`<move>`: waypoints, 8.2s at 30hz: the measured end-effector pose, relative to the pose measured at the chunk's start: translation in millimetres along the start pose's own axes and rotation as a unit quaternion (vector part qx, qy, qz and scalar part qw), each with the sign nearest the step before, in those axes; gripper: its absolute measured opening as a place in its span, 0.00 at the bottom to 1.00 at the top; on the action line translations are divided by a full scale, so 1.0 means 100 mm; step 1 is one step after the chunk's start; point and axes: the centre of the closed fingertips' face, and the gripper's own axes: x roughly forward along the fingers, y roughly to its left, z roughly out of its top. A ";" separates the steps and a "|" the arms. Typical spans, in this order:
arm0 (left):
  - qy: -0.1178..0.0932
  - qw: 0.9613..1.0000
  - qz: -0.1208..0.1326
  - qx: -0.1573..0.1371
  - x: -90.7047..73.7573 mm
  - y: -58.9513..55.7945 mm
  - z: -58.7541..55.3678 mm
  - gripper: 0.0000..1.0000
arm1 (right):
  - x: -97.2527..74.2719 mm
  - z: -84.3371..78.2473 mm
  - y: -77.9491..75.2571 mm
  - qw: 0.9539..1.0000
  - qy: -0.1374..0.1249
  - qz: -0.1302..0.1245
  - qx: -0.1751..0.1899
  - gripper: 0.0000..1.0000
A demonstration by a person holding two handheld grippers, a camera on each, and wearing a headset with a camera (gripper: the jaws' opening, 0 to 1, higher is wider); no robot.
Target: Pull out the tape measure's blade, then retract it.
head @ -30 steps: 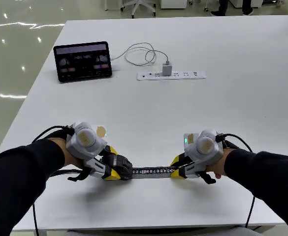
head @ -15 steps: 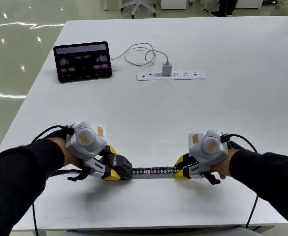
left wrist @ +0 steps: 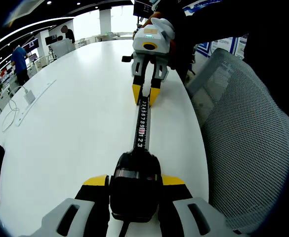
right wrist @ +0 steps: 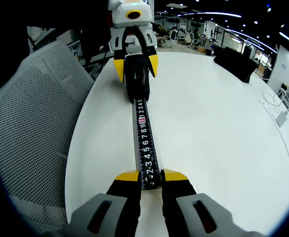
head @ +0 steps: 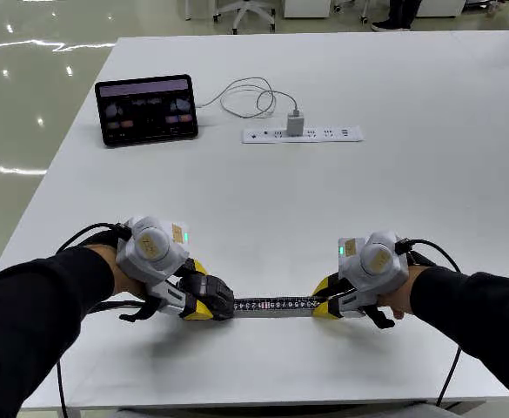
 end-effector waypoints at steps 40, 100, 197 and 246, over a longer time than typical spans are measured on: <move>-0.002 1.000 0.007 -0.004 0.00 0.00 0.00 0.34 | -0.21 -0.23 -0.04 1.000 0.008 -0.008 0.006 0.11; -0.006 1.000 0.006 -0.011 0.00 0.00 0.00 0.34 | -0.52 -0.60 -0.12 0.999 0.025 -0.020 0.034 0.11; -0.120 0.929 0.213 -0.276 -0.65 0.57 -0.10 1.00 | -0.81 -0.50 -0.34 0.963 -0.044 -0.168 0.208 0.59; -0.165 0.905 0.265 -0.290 -1.16 -0.20 -0.48 1.00 | -1.67 -0.70 0.26 0.931 -0.097 -0.262 0.234 0.89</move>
